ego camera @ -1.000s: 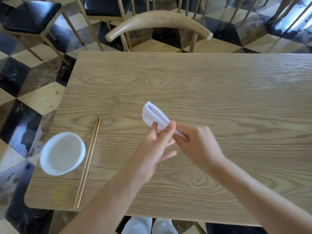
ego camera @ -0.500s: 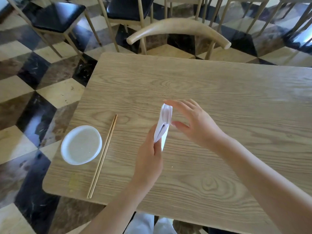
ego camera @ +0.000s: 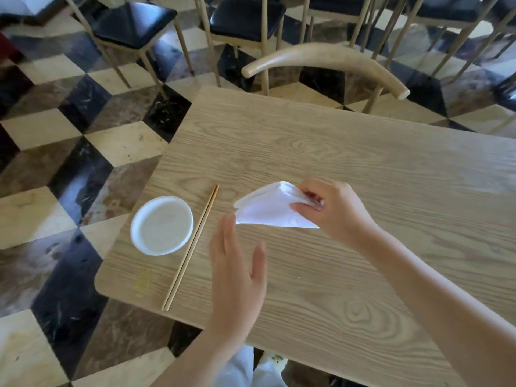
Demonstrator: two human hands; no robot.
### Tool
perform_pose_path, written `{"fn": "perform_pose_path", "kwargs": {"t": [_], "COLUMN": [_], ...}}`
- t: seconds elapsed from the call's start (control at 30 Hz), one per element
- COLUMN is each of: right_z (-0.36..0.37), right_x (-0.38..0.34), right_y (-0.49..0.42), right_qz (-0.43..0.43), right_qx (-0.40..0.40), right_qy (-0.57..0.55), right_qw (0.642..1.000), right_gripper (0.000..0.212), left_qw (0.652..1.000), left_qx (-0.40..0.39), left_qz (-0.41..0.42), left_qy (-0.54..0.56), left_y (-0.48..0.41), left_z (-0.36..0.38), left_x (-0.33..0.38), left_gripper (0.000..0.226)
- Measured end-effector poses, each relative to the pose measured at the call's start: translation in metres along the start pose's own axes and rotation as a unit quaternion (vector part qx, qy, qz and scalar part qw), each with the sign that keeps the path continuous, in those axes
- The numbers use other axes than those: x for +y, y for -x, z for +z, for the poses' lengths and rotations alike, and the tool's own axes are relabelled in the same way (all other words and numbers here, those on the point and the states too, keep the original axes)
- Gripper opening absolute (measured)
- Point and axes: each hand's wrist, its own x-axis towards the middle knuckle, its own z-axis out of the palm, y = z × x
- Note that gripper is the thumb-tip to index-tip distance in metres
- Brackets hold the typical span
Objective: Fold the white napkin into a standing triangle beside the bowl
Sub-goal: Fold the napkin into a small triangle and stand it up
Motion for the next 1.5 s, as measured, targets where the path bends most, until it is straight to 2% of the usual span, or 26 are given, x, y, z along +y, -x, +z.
{"fn": "perform_pose_path", "kwargs": {"t": [0.03, 0.07, 0.1, 0.13, 0.17, 0.2, 0.27, 0.33, 0.43, 0.53, 0.7, 0.83, 0.9, 1.13, 1.33, 1.43, 1.5], "right_z": [0.008, 0.017, 0.025, 0.034, 0.041, 0.046, 0.049, 0.048, 0.047, 0.06, 0.095, 0.11, 0.115, 0.121, 0.107, 0.099, 0.094], "right_x": [-0.004, -0.009, -0.013, -0.016, -0.017, -0.017, -0.012, -0.01, -0.018, -0.029, -0.029, -0.02, -0.015, -0.012, -0.006, -0.009, -0.013], "right_y": [0.008, 0.018, 0.027, 0.036, 0.043, 0.048, 0.05, 0.045, 0.025, 0.005, -0.014, -0.018, -0.019, -0.034, -0.054, -0.065, -0.073], "right_qz": [-0.001, -0.006, -0.013, -0.022, -0.03, -0.032, -0.025, -0.011, -0.006, -0.026, -0.046, -0.021, -0.032, -0.025, 0.013, 0.071, 0.129], "right_qx": [0.019, 0.028, 0.026, 0.009, -0.02, -0.06, -0.146, -0.162, -0.105, -0.133, -0.153, -0.221, -0.247, -0.265, -0.268, -0.251, -0.223], "right_qy": [0.002, -0.007, -0.026, -0.046, -0.07, -0.096, -0.139, -0.146, -0.101, -0.053, 0.01, 0.065, 0.096, 0.197, 0.275, 0.302, 0.264], "right_qw": [1.0, 1.0, 0.999, 0.999, 0.997, 0.993, 0.979, 0.976, 0.989, 0.989, 0.987, 0.973, 0.964, 0.944, 0.923, 0.917, 0.929], "right_gripper": [0.015, 0.014, 0.013, 0.011, 0.008, 0.011, 0.024, 0.029, 0.037, 0.037, 0.018, 0.024, 0.029, 0.029, 0.021, 0.017, 0.021], "left_qw": [0.996, 0.978, 0.95, 0.926, 0.918, 0.915, 0.929, 0.953, 0.986, 0.995, 0.998, 0.995, 0.992, 0.991, 0.993, 0.994, 0.994], "left_qx": [-0.046, -0.105, -0.148, -0.147, -0.115, -0.081, -0.026, -0.013, -0.036, -0.043, -0.049, -0.024, -0.025, -0.029, -0.049, -0.048, -0.049], "left_qz": [-0.036, -0.091, -0.144, -0.186, -0.215, -0.248, -0.285, -0.254, -0.133, -0.066, -0.002, -0.012, -0.023, 0.024, 0.008, 0.01, 0.013], "left_qy": [0.068, 0.158, 0.236, 0.294, 0.312, 0.309, 0.235, 0.163, 0.099, 0.066, 0.03, -0.097, -0.125, -0.131, -0.105, -0.098, -0.096], "left_y": [0.003, 0.001, -0.002, -0.006, -0.012, -0.018, -0.021, -0.016, -0.006, -0.002, -0.007, 0.017, 0.031, 0.034, 0.036, 0.037, 0.039], "left_z": [0.001, 0.002, 0.005, 0.009, 0.014, 0.017, 0.015, 0.008, -0.005, -0.01, -0.009, 0.0, 0.0, 0.001, -0.002, -0.003, -0.004], "left_x": [0.013, 0.027, 0.037, 0.042, 0.043, 0.041, 0.034, 0.023, 0.007, -0.01, -0.043, -0.086, -0.096, -0.112, -0.114, -0.116, -0.118], "left_gripper": [0.065, 0.059, 0.042, 0.02, 0.015, 0.02, 0.027, 0.025, 0.015, 0.022, 0.027, 0.025, 0.017, 0.029, 0.033, 0.03, 0.03]}}
